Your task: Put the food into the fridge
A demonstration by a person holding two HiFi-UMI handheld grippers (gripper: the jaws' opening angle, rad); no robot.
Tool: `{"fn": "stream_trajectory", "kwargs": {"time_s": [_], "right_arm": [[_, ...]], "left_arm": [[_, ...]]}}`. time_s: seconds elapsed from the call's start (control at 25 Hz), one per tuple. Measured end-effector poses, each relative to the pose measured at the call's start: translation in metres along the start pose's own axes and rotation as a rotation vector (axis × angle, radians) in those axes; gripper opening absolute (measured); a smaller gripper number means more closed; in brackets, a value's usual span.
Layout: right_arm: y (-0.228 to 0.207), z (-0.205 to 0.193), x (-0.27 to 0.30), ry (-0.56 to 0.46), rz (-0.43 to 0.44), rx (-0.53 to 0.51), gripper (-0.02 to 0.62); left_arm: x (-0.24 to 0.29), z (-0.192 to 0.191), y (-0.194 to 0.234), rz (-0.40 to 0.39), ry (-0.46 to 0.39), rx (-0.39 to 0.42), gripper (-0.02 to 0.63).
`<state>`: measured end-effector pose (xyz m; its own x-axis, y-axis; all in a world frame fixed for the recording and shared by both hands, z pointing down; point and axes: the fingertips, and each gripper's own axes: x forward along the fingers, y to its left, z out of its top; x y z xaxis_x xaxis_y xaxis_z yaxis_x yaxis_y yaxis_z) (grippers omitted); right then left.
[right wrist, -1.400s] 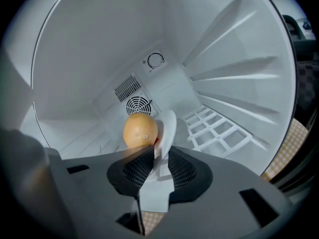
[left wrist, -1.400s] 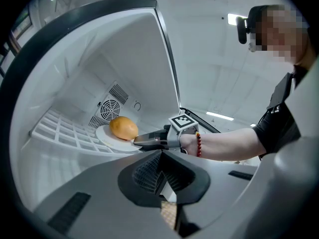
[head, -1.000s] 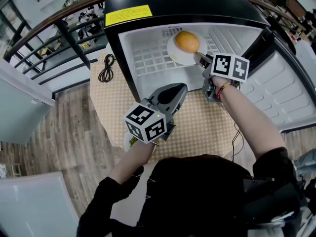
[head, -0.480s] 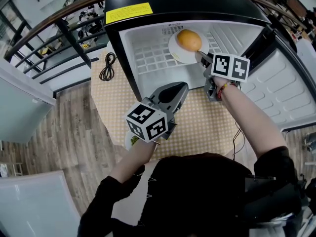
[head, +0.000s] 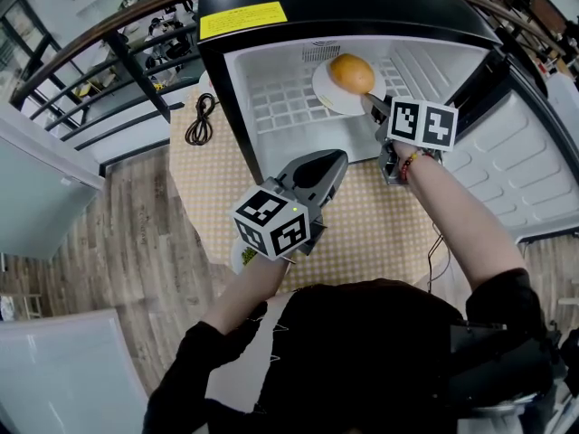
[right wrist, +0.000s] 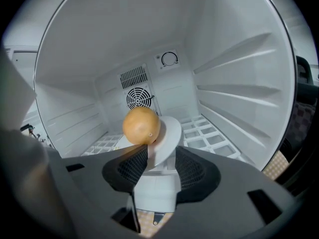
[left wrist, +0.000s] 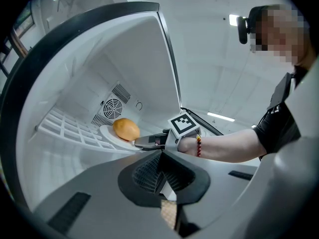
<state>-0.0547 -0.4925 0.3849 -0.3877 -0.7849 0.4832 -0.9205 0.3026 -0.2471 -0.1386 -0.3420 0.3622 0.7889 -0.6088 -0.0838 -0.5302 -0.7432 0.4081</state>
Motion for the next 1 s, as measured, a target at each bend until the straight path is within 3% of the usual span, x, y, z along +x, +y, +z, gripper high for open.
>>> {"fn": "stream_trajectory", "kwargs": {"time_s": [1.0], "right_arm": [[-0.002,-0.0036,-0.0037,-0.006,-0.065,-0.11,0.186]], "left_arm": [[-0.0054,-0.0031,-0.0022,-0.006,0.008,-0.002,0.012]]}}
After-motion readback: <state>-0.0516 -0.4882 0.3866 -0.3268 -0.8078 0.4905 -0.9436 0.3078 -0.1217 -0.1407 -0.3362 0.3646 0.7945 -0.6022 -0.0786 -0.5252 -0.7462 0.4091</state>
